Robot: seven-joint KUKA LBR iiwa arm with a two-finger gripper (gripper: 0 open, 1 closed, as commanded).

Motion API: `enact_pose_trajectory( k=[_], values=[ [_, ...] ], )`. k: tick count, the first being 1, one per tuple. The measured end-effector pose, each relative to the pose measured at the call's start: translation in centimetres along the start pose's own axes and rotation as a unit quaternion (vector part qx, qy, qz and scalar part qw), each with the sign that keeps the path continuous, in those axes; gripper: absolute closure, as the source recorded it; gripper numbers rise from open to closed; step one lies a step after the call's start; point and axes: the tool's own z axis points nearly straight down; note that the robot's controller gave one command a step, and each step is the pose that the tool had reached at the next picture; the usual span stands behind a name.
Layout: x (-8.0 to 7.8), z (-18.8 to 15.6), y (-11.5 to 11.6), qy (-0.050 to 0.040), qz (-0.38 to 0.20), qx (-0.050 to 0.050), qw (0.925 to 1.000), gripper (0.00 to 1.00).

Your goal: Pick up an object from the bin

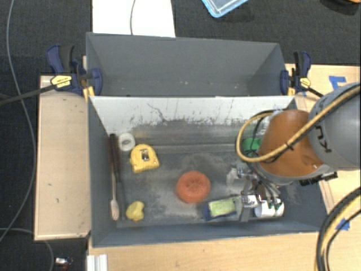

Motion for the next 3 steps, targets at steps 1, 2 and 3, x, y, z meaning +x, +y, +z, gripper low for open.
enact_pose_trajectory(
  k=[1, 2, 3],
  values=[
    [0.7, 0.5, 2.4, -0.0017, -0.031, 0.001, 0.9995, 0.0],
    [1.2, 0.6, 2.3, 0.0004, 0.049, 0.002, 0.9988, 0.0],
    [1.2, 0.6, 3.8, -0.001, -0.009, 0.003, 1.0, 0.0]
  ],
)
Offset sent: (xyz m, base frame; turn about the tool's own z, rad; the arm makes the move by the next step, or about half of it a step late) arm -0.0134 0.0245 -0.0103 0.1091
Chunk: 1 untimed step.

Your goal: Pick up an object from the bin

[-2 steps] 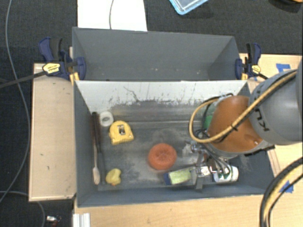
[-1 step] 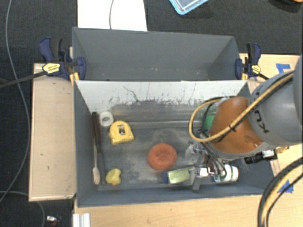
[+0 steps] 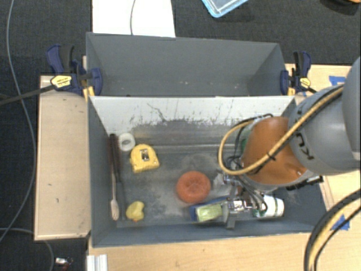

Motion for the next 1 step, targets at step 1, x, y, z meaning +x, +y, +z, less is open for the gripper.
enact_pose_trajectory(
  k=[1],
  values=[
    [-0.44, 0.06, -0.37, 0.0014, 0.025, -0.002, 0.9997, 0.0]
  ],
)
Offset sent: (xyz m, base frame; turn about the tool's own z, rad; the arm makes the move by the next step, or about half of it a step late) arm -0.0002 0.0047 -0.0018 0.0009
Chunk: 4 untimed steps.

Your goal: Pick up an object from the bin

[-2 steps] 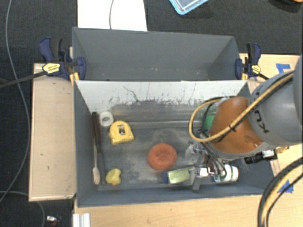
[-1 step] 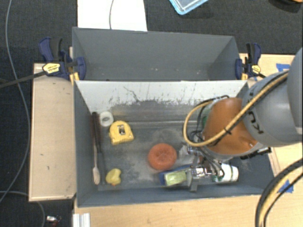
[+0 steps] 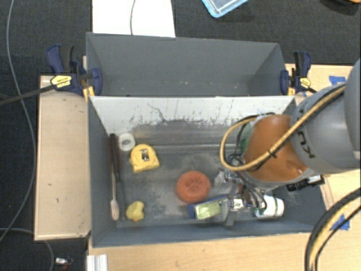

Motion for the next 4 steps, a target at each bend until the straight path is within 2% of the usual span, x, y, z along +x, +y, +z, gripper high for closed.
enact_pose_trajectory(
  k=[1, 2, 4],
  values=[
    [0.1, 0.0, -0.1, -0.0018, -0.005, 0.002, 1.0, 0.0],
    [0.2, 0.0, 1.4, -0.0024, -0.016, 0.001, 0.9999, 0.0],
    [0.2, 0.0, 2.0, -0.004, -0.019, 0.003, 0.9998, 0.0]
  ],
)
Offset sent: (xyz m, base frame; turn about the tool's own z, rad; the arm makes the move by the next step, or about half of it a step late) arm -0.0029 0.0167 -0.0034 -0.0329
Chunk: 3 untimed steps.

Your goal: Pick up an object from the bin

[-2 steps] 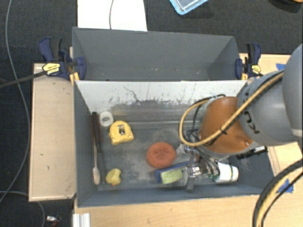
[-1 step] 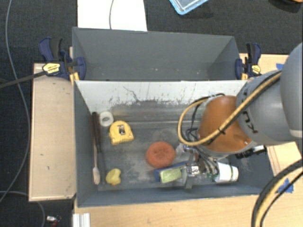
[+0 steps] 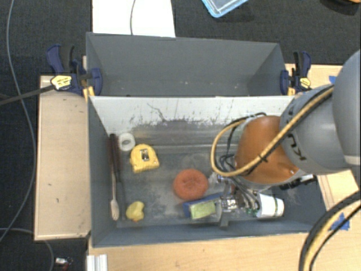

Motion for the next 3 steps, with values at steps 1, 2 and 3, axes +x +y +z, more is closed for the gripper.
enact_pose_trajectory(
  k=[1, 2, 3],
  values=[
    [0.1, 0.1, 2.8, 0.0003, -0.044, 0.0, 0.999, 0.0],
    [-1.2, 0.2, 3.4, -0.0032, 0.057, 0.0, 0.9984, 1.0],
    [-1.2, 0.2, 3.4, -0.0032, 0.056, 0.001, 0.9984, 1.0]
  ],
)
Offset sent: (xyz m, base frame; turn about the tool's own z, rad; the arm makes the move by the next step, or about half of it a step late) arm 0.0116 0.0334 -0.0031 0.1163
